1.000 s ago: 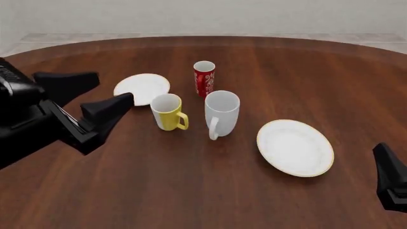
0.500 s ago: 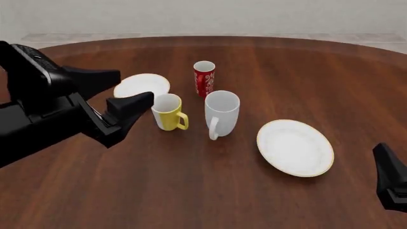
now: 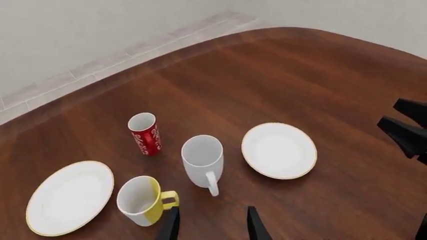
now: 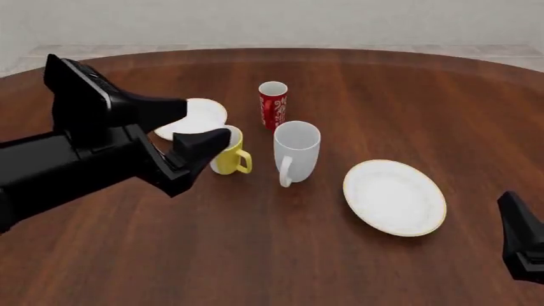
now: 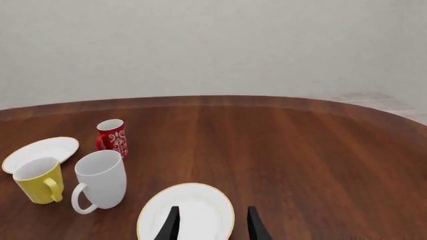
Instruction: Put the white mug on the left plate.
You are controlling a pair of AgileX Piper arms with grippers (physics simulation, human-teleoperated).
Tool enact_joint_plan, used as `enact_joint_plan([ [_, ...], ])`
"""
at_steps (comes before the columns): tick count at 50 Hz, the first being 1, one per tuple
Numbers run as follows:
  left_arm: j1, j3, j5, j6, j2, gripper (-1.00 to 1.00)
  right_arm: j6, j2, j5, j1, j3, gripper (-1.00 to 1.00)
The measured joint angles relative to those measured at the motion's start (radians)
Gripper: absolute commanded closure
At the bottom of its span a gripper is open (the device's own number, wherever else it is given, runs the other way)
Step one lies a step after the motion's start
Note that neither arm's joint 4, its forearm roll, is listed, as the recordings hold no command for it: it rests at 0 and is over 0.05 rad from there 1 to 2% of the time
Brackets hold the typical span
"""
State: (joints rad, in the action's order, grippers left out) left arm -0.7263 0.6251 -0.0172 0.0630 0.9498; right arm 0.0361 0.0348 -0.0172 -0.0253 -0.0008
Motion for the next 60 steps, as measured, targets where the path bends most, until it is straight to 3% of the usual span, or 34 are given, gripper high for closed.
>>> enact_joint_plan([
  [60,0.066,0.051,-0.105,-0.038,0.154,-1.00,0.007,-0.007,-0.004,-0.015,-0.001,-1.00],
])
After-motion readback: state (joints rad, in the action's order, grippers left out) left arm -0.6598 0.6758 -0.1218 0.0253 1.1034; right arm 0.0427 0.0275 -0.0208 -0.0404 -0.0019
